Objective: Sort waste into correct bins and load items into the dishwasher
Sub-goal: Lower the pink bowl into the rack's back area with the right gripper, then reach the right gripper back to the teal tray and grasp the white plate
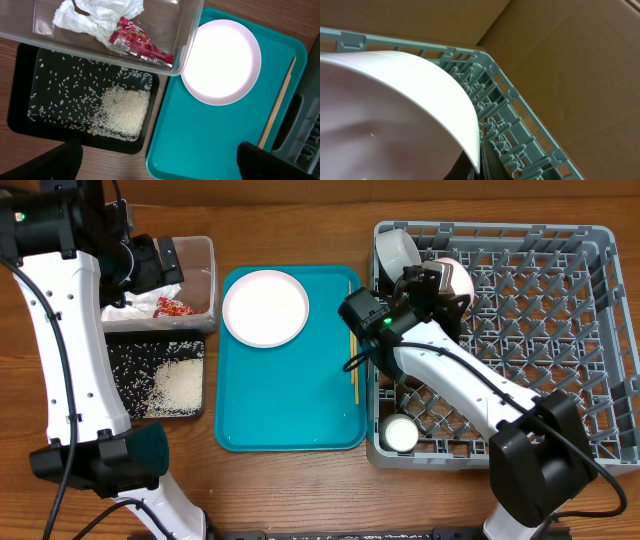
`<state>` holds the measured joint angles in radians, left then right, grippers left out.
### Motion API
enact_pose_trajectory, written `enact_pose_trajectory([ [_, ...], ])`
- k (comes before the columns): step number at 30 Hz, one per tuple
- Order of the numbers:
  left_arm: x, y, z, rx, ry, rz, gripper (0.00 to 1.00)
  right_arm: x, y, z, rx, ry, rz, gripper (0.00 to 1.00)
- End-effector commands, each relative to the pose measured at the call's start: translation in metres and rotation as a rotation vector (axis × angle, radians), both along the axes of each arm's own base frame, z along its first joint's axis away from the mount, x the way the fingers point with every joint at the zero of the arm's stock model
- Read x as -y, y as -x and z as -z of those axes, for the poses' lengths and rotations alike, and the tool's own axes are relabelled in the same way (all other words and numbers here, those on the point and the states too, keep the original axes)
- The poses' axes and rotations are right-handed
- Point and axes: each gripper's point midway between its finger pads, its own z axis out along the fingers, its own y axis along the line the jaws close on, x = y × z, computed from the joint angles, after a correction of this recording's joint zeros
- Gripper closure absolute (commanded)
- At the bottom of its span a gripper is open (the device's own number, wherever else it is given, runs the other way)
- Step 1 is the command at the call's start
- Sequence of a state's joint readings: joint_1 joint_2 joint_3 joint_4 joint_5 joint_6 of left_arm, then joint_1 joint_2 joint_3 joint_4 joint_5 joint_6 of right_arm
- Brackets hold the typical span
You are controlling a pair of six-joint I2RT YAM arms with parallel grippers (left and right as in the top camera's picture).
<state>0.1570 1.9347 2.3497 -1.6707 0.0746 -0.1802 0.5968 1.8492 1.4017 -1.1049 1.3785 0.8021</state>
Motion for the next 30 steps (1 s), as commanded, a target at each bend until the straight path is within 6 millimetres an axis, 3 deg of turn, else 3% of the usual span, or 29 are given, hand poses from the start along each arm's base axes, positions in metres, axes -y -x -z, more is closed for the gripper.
enact_pose_trajectory([
  [1, 0.001, 0.0, -0.004, 0.015, -0.003, 0.012, 0.0, -0.009, -0.003, 0.009, -0.029, 0.035, -0.025, 0.96],
  [10, 0.001, -0.001, -0.004, 0.015, -0.003, 0.012, 0.0, -0.023, -0.002, 0.045, -0.132, 0.025, -0.057, 0.96],
  [18, 0.001, 0.0, -0.004, 0.015, -0.003, 0.012, 0.0, -0.049, 0.011, 0.052, -0.195, 0.027, -0.132, 0.96],
  [19, 0.001, 0.0, -0.004, 0.015, -0.003, 0.012, 0.0, -0.052, 0.014, 0.055, -0.216, 0.025, -0.14, 0.92],
  [22, 0.001, 0.0, -0.004, 0.015, -0.003, 0.012, 0.0, -0.059, 0.024, 0.063, -0.278, 0.009, -0.164, 0.67],
  [30, 0.001, 0.0, -0.004, 0.015, -0.003, 0.012, 0.0, -0.081, 0.038, 0.07, -0.338, 0.0, -0.225, 0.32],
])
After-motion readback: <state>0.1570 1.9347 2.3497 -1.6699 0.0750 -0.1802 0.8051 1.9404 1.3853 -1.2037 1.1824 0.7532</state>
